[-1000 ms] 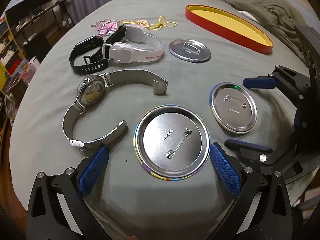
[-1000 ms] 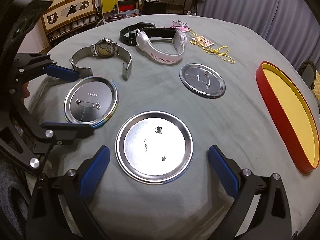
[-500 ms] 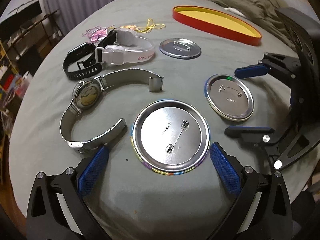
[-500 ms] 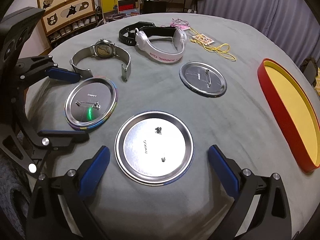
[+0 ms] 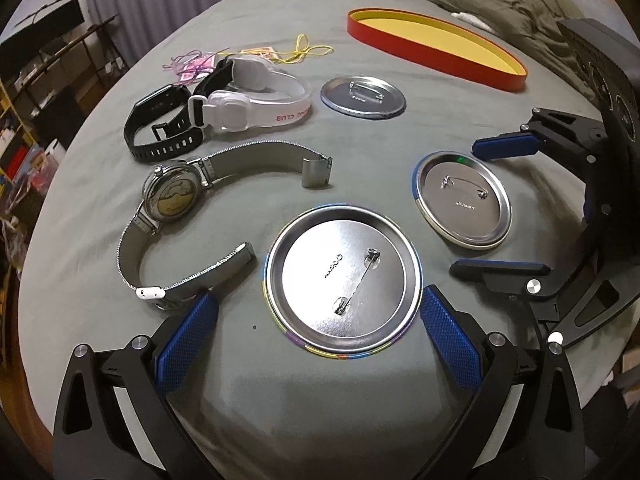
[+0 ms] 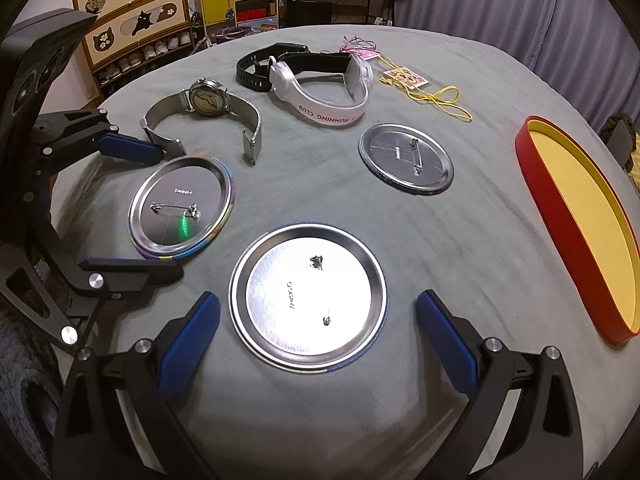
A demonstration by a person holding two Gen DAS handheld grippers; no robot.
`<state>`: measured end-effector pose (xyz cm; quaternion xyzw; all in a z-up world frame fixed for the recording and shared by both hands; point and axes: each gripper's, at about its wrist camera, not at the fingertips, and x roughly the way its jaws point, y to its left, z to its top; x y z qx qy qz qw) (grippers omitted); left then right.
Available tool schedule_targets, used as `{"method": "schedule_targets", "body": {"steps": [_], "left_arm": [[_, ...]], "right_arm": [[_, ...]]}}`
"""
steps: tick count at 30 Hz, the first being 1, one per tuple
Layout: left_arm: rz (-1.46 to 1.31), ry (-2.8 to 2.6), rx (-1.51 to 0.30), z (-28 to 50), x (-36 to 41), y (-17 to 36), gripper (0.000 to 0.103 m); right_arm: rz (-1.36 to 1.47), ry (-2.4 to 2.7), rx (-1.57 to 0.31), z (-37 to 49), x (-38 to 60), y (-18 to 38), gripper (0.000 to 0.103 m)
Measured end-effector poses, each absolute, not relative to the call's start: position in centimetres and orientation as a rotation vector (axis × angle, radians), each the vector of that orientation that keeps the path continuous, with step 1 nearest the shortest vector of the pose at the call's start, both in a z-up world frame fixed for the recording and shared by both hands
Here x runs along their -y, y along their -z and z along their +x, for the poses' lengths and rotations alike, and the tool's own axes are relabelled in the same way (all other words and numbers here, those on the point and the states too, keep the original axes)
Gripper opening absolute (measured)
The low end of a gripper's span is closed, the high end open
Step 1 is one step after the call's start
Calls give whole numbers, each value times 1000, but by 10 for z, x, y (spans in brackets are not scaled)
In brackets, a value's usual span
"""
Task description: Organize jewelry
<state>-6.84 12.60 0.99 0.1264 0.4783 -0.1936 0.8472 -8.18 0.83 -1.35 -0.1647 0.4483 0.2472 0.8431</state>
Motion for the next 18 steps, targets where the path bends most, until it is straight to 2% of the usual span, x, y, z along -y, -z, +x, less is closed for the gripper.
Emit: {"method": "schedule_targets", "body": {"steps": [5,9,18], "left_arm": [[261,410,-998,-71,-128,-10,97],[255,407,-991,-72,-129,-11,95],[255,408,-988,-75,-129,-11,92]], "right_arm": [[-343,-527,-946,-82,-8,13,92],[-340,-545,-940,-83,-10,11,83],[-338,-560,-937,-85,-11,6,71]]}}
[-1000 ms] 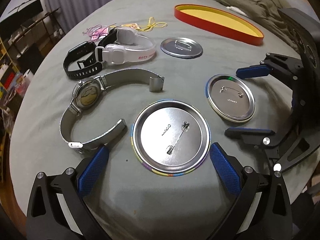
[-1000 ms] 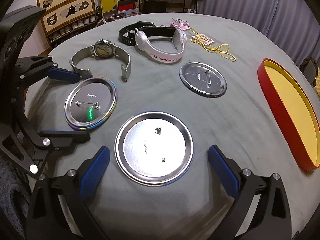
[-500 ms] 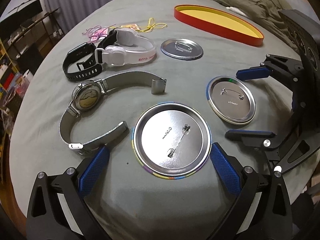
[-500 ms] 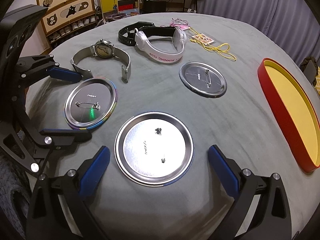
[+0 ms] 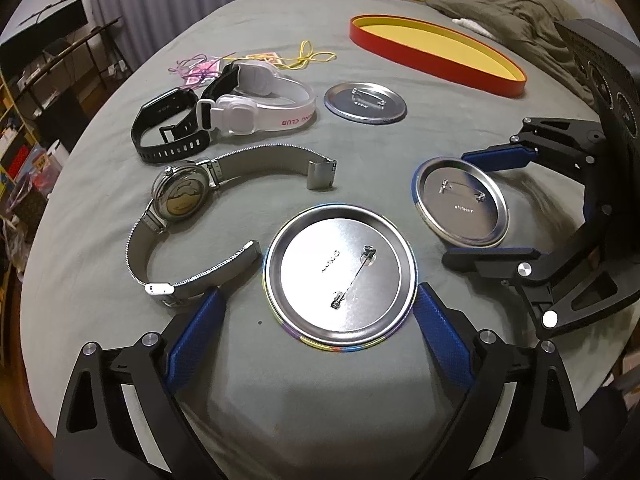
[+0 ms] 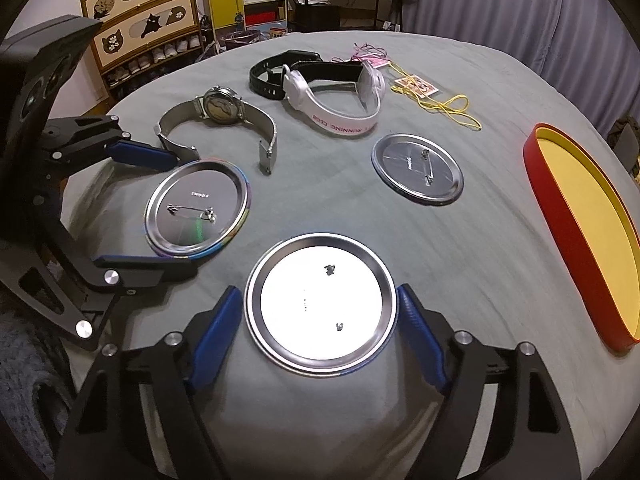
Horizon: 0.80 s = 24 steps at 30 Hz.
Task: Organize jewelry
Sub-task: 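Close the right tool on the silver pin badge's rim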
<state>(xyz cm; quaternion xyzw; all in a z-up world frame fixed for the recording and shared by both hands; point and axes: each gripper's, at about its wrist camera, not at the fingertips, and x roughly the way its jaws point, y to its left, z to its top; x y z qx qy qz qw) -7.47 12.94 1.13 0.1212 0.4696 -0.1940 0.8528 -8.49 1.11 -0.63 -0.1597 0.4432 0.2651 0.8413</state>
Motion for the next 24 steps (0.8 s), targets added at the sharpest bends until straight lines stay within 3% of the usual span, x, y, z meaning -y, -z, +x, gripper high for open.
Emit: {"method": "schedule_targets", "body": {"steps": [7,14,24], "left_arm": [[251,408,-986,-76,-131,-12,86],[241,408,-979,-77,-135,-17,72],[205,429,-980,-77,-141,-18,72]], "right_arm": [[-349,-558,-933,-86,-13,6,70],[-348,-557,-932,-86,-13,5,70],[-341,-560,-937,-84,-12,4,70]]}}
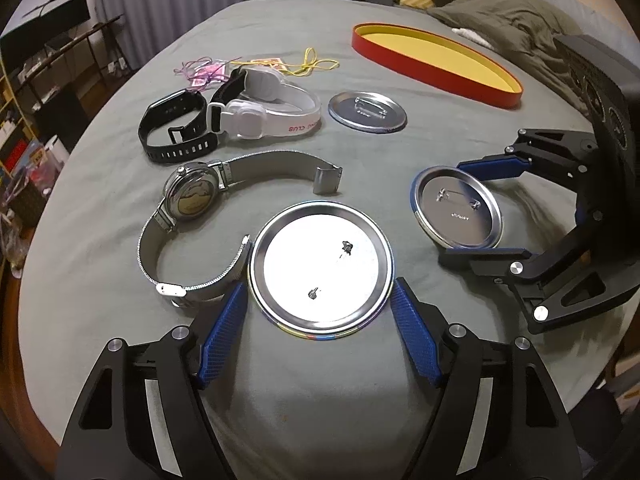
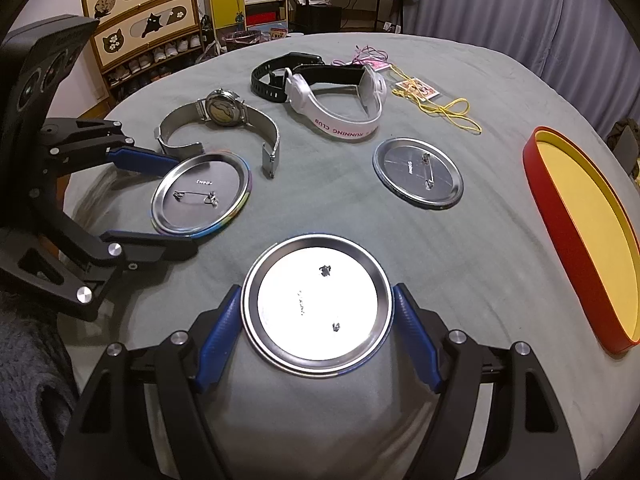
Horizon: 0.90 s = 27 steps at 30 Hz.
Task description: Organize jewelry
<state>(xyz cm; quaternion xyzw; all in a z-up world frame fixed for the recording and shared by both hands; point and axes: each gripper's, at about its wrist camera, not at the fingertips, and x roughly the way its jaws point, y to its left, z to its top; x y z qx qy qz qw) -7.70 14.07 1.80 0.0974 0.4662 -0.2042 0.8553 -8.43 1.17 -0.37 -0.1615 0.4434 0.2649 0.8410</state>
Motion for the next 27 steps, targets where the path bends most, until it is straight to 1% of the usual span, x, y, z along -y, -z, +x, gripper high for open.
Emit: {"method": "schedule_targets", "body": {"steps": [10,11,13,16,18,20,27], "left_arm": [[153,486,-993,-71,-149,-18,72],[147,492,-994,-70,-150,-19,73],[129,516,-998,-69,-152,-19,77],[145,528,-1003,-68,-150,-18,78],[159,524,-1005,-68,-148,-18,76],[166,513,-1005,-66,-148,-19,70],[160,514,-1000,-66,-148,-18,69]], "right_arm": [[-337,-564,-940,-84,-11,4,70],[-337,-564,-940,-84,-11,4,70],[-337,-564,-940,-84,-11,4,70],[-337,-564,-940,-84,-11,4,70],[-336,-565,-940,-84,-11,4,70],[-335,-567,-940,-85,-11,4,70],[-331,-567,-946,-85,-11,4,70]]}}
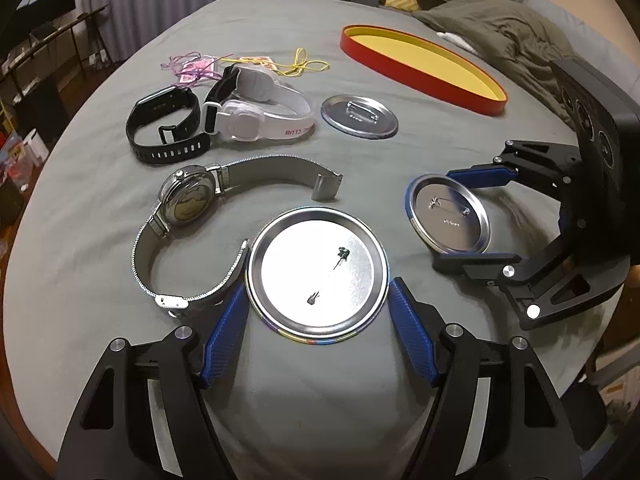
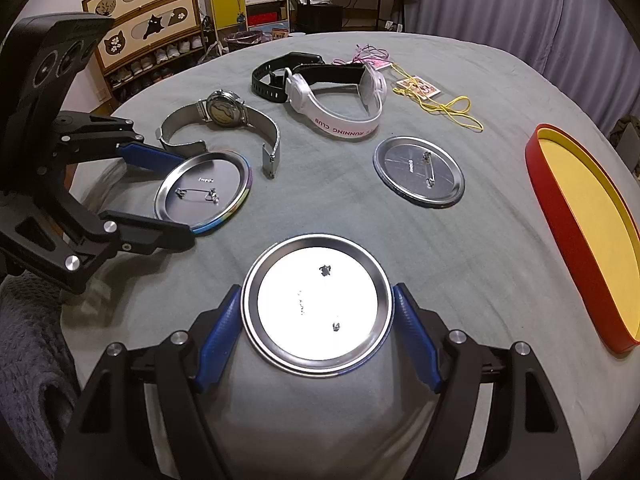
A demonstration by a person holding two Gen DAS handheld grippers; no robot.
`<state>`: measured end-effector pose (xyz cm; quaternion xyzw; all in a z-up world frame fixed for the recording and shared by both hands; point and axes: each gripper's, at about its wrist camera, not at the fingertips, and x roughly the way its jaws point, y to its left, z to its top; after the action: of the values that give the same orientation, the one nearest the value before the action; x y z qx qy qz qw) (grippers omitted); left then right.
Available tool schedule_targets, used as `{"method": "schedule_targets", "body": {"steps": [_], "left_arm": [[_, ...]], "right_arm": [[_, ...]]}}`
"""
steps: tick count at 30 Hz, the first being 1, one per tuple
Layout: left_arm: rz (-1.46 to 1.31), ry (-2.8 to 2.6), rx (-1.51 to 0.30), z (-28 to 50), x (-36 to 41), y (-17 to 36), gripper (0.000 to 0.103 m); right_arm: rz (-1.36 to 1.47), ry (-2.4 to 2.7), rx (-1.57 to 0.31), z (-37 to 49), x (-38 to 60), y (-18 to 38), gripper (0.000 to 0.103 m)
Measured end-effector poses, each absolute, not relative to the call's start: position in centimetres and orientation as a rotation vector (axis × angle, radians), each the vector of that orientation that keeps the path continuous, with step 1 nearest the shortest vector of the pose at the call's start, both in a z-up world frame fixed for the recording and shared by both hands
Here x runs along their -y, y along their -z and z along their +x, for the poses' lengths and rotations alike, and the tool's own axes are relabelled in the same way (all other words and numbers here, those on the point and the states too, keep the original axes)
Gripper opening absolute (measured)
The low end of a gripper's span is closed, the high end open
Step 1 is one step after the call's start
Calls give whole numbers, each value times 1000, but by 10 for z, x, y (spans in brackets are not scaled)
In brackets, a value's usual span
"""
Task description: Organize jewelry
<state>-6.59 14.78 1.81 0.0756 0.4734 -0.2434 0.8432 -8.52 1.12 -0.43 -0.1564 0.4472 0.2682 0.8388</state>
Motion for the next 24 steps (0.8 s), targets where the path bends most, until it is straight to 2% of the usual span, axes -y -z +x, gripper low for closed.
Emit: {"method": "schedule_targets", "body": {"steps": [19,21,24], "left_arm": [[221,502,-978,-70,-138,-20,69],[223,513,-983,-69,-135,-19,77],[236,516,-982,-68,-130,-17,84]], "right_arm": [[-324,-570,-947,-88,-11,4,70],[-322,-571,-947,-89,-11,4,70],[-320,-573,-947,-90,-11,4,70]]}}
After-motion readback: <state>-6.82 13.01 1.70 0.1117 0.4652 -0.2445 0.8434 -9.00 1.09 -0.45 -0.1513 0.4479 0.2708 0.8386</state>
